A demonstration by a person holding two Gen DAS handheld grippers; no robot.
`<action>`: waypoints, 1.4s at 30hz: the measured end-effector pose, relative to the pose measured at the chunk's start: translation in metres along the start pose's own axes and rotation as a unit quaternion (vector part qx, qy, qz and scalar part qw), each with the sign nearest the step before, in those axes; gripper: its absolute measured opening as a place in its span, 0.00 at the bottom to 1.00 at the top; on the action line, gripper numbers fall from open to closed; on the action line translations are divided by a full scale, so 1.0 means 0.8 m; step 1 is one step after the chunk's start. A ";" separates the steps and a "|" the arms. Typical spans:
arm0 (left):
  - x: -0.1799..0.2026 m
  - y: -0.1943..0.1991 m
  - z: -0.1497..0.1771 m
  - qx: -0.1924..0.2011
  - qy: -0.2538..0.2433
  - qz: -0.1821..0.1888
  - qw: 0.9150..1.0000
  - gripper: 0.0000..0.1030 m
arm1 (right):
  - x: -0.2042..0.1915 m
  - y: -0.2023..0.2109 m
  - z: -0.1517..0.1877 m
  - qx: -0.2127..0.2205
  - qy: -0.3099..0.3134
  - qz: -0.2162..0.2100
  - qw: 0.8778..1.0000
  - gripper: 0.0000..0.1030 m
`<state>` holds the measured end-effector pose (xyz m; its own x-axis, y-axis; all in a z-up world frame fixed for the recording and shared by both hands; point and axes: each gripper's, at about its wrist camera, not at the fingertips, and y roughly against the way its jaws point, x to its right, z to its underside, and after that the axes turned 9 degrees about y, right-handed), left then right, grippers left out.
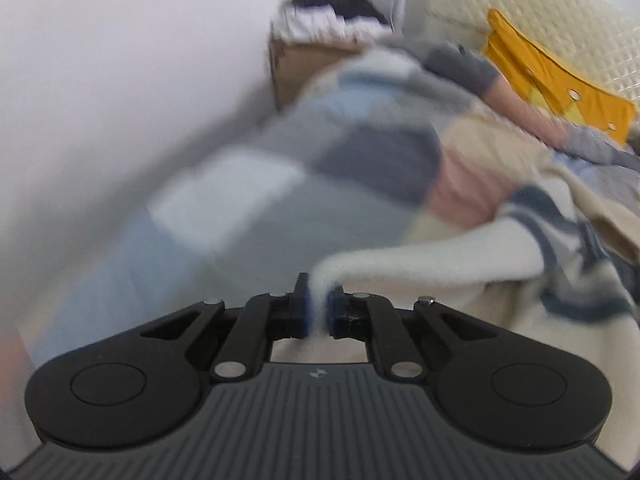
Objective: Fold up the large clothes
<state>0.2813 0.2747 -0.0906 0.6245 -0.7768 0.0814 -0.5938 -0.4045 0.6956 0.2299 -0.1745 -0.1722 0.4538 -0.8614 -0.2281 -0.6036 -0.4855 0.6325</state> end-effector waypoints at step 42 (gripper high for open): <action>-0.185 -0.055 0.040 -0.052 0.173 0.127 0.975 0.54 | -0.011 -0.040 -0.011 -0.040 0.040 -0.014 0.998 0.70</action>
<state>0.1989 0.3919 -0.1561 0.6089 -0.6293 0.4829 -0.7077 -0.1559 0.6891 0.2511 -0.1503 -0.1837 0.5222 -0.8317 -0.1884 -0.5375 -0.4925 0.6845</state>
